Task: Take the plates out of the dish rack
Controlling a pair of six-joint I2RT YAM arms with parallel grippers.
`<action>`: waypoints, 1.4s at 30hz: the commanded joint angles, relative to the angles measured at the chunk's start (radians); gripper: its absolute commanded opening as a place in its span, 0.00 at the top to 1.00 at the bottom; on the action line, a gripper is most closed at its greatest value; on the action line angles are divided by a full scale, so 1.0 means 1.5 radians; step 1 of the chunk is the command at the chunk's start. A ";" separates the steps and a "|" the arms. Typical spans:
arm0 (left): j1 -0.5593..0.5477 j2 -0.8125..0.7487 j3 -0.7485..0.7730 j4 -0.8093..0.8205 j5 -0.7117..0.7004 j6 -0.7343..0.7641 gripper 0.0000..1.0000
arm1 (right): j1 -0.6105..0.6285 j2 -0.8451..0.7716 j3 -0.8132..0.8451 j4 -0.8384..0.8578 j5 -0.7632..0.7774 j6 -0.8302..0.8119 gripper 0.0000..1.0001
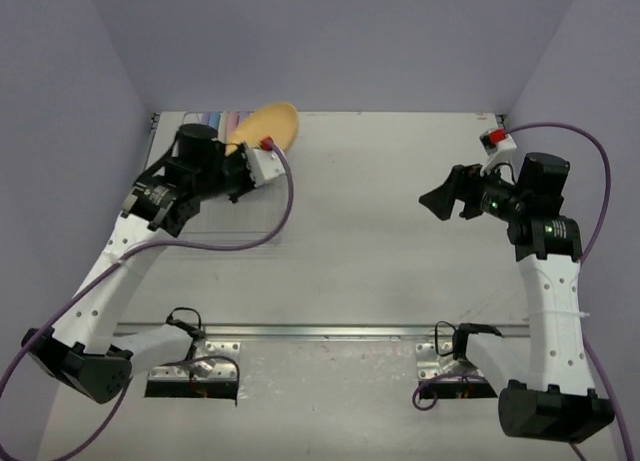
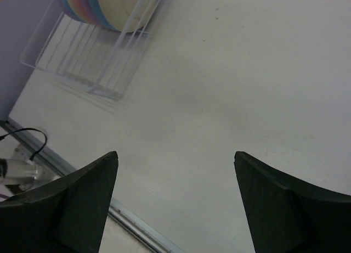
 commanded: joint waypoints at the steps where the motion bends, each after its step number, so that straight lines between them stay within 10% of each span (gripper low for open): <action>1: -0.190 -0.039 -0.102 0.041 -0.212 0.140 1.00 | 0.001 0.055 0.038 -0.013 -0.053 0.132 0.14; 13: -0.386 -0.071 -0.271 0.190 -0.380 0.339 1.00 | 0.141 0.166 0.090 -0.052 0.055 0.118 0.24; 33: -0.457 -0.036 -0.299 0.267 -0.389 0.413 1.00 | 0.285 0.307 0.181 -0.056 0.176 0.047 0.45; 42: -0.465 -0.026 -0.297 0.289 -0.390 0.407 1.00 | 0.287 0.353 0.209 -0.047 0.189 0.048 0.72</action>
